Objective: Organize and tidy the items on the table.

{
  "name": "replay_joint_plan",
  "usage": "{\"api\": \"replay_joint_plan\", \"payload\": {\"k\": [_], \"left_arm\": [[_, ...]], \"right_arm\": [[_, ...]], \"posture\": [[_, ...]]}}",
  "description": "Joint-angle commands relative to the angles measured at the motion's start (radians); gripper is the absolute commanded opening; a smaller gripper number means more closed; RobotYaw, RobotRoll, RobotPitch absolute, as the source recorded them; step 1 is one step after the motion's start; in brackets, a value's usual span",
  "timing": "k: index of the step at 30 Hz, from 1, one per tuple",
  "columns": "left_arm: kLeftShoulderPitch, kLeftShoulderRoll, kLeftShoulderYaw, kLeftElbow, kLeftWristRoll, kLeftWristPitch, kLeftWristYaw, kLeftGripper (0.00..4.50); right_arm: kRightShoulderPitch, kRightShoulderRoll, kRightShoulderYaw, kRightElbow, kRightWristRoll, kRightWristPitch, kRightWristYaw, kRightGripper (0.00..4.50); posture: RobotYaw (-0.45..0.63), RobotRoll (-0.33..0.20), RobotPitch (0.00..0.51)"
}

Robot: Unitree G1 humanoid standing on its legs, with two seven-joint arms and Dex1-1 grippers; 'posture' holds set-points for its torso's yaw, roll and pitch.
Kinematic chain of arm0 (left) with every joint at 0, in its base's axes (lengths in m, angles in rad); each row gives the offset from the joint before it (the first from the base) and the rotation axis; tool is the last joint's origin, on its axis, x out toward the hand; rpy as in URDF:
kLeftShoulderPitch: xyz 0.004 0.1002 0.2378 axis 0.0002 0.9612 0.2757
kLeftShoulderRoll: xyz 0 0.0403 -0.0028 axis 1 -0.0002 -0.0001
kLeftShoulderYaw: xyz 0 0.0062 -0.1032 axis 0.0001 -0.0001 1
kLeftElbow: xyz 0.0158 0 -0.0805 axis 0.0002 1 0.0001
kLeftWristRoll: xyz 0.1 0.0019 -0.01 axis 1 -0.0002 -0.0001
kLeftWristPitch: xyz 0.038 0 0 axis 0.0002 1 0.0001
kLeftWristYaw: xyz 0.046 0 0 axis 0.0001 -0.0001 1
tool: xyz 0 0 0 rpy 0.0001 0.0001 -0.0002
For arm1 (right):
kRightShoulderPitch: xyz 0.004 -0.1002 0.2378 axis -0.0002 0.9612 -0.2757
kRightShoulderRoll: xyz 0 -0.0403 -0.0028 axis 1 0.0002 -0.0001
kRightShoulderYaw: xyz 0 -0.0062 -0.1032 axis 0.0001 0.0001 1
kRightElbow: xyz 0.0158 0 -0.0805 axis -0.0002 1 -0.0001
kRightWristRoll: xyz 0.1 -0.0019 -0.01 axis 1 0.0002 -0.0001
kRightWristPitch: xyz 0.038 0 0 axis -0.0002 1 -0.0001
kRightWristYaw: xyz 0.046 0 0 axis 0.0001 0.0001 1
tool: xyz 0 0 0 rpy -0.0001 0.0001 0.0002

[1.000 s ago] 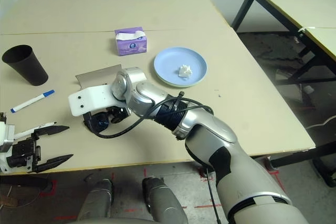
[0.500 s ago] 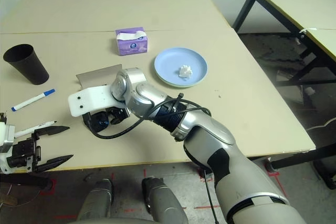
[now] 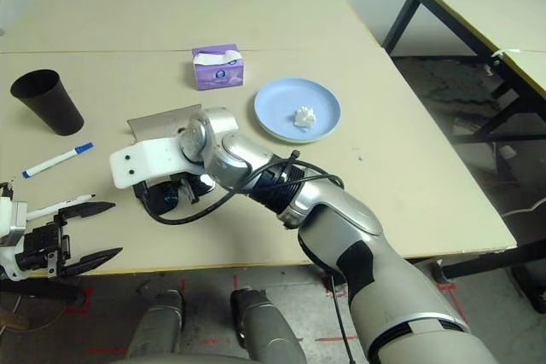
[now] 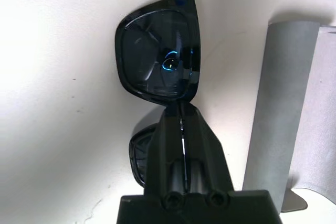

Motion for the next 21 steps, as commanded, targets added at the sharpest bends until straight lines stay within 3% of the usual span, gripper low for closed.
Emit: {"api": "replay_joint_plan", "payload": {"k": [1,8,10,15,21], "left_arm": [[0.0,-0.003,0.005,-0.018,-0.003,0.005,0.014,4.5],[0.013,-0.007,-0.005,-0.01,0.004,-0.002,0.015,4.5],[0.016,-0.007,-0.006,-0.008,0.005,-0.003,0.014,4.5],[0.016,-0.005,-0.007,-0.006,0.007,-0.001,0.014,4.5],[0.028,-0.002,-0.007,-0.026,0.006,0.009,0.02,4.5]], "right_arm": [[-0.018,-0.003,-0.027,-0.019,-0.003,-0.001,0.016,0.01],[-0.01,-0.007,-0.024,-0.021,-0.007,0.001,0.034,0.01],[-0.009,-0.004,-0.026,-0.027,-0.005,0.008,0.038,0.36],[-0.007,0.008,-0.023,-0.012,-0.009,0.002,0.028,1.92],[0.018,0.018,-0.008,0.037,-0.025,-0.024,0.008,4.17]], "posture": [[0.07,0.0,0.152],[0.07,0.0,0.161],[0.07,0.0,0.161],[0.07,0.0,0.162],[0.07,0.0,0.164]]}}
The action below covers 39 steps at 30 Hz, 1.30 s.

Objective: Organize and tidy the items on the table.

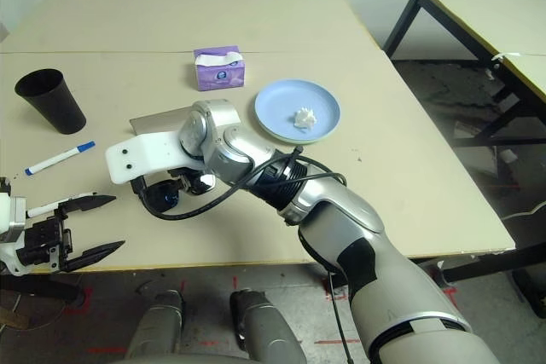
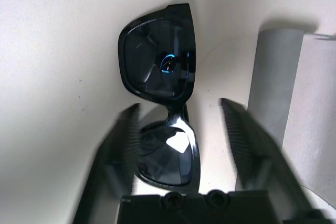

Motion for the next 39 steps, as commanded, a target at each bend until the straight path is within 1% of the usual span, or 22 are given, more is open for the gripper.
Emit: {"api": "replay_joint_plan", "payload": {"k": [1,8,15,16,17,19,21,22,23,25,27,39], "left_arm": [[0.022,0.001,-0.007,-0.024,0.005,0.01,0.001,4.5],[0.029,-0.002,-0.011,-0.04,0.005,0.02,0.008,4.5],[0.033,-0.006,-0.022,-0.031,0.012,0.017,0.003,4.5],[0.032,-0.006,-0.024,-0.028,0.013,0.015,0.002,4.5],[0.031,-0.006,-0.025,-0.022,0.013,0.016,0.0,4.5],[0.029,-0.006,-0.026,-0.014,0.014,0.014,-0.004,4.5],[0.027,-0.008,-0.027,-0.007,0.014,0.014,-0.006,4.5],[0.027,-0.01,-0.029,-0.005,0.015,0.014,-0.007,4.5],[0.028,-0.012,-0.031,-0.004,0.015,0.013,-0.007,4.5],[0.029,-0.016,-0.035,-0.005,0.017,0.013,-0.007,4.5],[0.03,-0.02,-0.04,-0.013,0.018,0.016,-0.004,4.5],[0.016,-0.018,-0.048,-0.04,0.009,0.042,0.014,4.5]], "right_arm": [[0.029,0.002,0.014,0.028,-0.016,-0.019,-0.007,4.48],[0.051,0.007,0.017,0.084,-0.04,-0.056,-0.016,4.48],[0.045,0.012,0.007,0.09,-0.046,-0.06,-0.009,4.48],[0.045,0.013,0.006,0.09,-0.046,-0.06,-0.009,4.07],[0.045,0.015,0.006,0.09,-0.046,-0.059,-0.009,3.81],[0.044,0.018,0.007,0.091,-0.046,-0.058,-0.008,3.12],[0.044,0.021,0.007,0.092,-0.048,-0.057,-0.008,2.37],[0.044,0.021,0.008,0.092,-0.048,-0.056,-0.008,1.89],[0.044,0.022,0.008,0.092,-0.05,-0.056,-0.007,1.62],[0.044,0.023,0.008,0.094,-0.053,-0.057,-0.006,0.82],[0.043,0.023,0.006,0.097,-0.059,-0.06,-0.003,0.18],[0.034,0.006,0.005,0.101,-0.068,-0.073,0.028,0.16]], "posture": [[0.07,0.0,0.164],[0.06,0.0,0.163],[0.05,0.0,0.161],[0.05,0.0,0.161],[0.05,0.0,0.161],[0.04,0.0,0.161],[0.04,0.0,0.16],[0.04,0.0,0.16],[0.04,0.0,0.159],[0.04,0.0,0.157],[0.04,0.0,0.156],[0.04,0.0,0.163]]}}
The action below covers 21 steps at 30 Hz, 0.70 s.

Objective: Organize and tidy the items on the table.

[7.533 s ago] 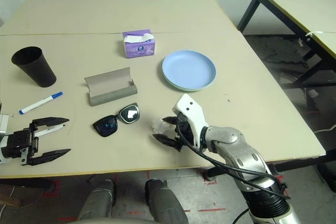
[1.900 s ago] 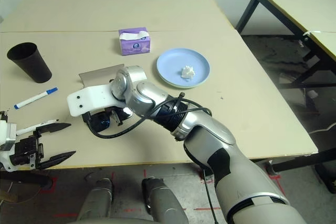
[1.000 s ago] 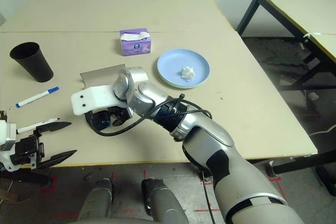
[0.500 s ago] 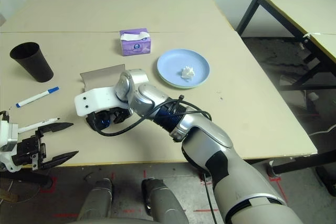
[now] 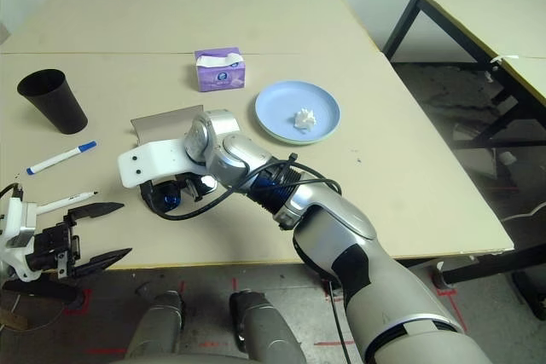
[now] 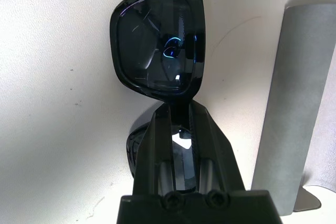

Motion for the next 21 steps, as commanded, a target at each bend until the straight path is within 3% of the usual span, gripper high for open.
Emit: {"api": "replay_joint_plan", "payload": {"k": [1,13,21], "left_arm": [[0.004,0.001,-0.009,-0.014,0.005,0.015,0.004,4.5],[-0.006,-0.006,-0.017,-0.012,0.013,0.015,0.015,4.5],[0.002,-0.013,-0.016,0.008,0.018,-0.005,0.011,4.5]], "right_arm": [[-0.004,-0.016,0.007,0.009,-0.013,-0.012,0.026,0.16],[-0.151,0.035,-0.064,0.141,0.018,-0.035,0.037,0.15],[-0.328,0.11,-0.154,0.398,0.038,-0.118,-0.039,0.15]], "posture": [[0.04,0.0,0.163],[0.04,0.0,0.157],[0.05,0.0,0.155]]}}
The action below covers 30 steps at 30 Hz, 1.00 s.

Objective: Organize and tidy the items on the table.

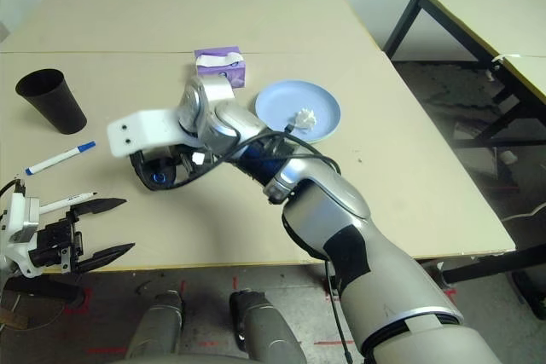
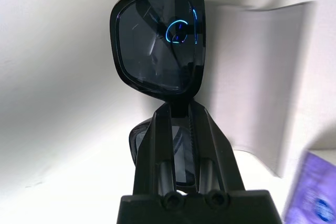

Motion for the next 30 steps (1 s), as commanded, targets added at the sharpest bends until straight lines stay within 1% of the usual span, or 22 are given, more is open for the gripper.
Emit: {"api": "replay_joint_plan", "payload": {"k": [1,7,13,18,22,26,30], "left_arm": [[0.012,-0.007,-0.01,0.016,0.017,-0.014,-0.005,4.5],[0.013,-0.01,-0.01,0.016,0.017,-0.017,0.001,4.5],[0.023,-0.014,-0.009,-0.01,0.013,-0.009,0.013,4.5],[0.036,-0.014,-0.006,-0.032,0.007,0.004,0.03,4.5],[0.042,-0.023,0.056,-0.057,-0.044,0.05,0.097,4.5],[0.089,-0.032,0.115,-0.086,-0.076,0.064,0.138,4.5],[0.147,-0.045,0.145,-0.108,-0.08,0.054,0.149,4.5]], "right_arm": [[-0.064,0.038,-0.046,0.122,0.012,-0.051,-0.048,0.15],[-0.142,0.094,-0.091,0.315,0.01,-0.127,-0.141,0.15],[-0.148,0.134,-0.113,0.476,-0.005,-0.189,-0.23,0.15],[-0.135,0.159,-0.125,0.553,-0.012,-0.217,-0.276,0.15],[-0.124,0.175,-0.126,0.592,-0.02,-0.233,-0.311,0.15],[-0.118,0.183,-0.128,0.61,-0.028,-0.242,-0.322,0.15],[-0.122,0.189,-0.136,0.622,-0.031,-0.25,-0.337,0.15]], "posture": [[0.05,0.0,0.155],[0.05,0.0,0.155],[0.06,0.0,0.157],[0.06,0.0,0.161],[0.07,0.0,0.164],[0.08,0.0,0.164],[0.09,0.0,0.165]]}}
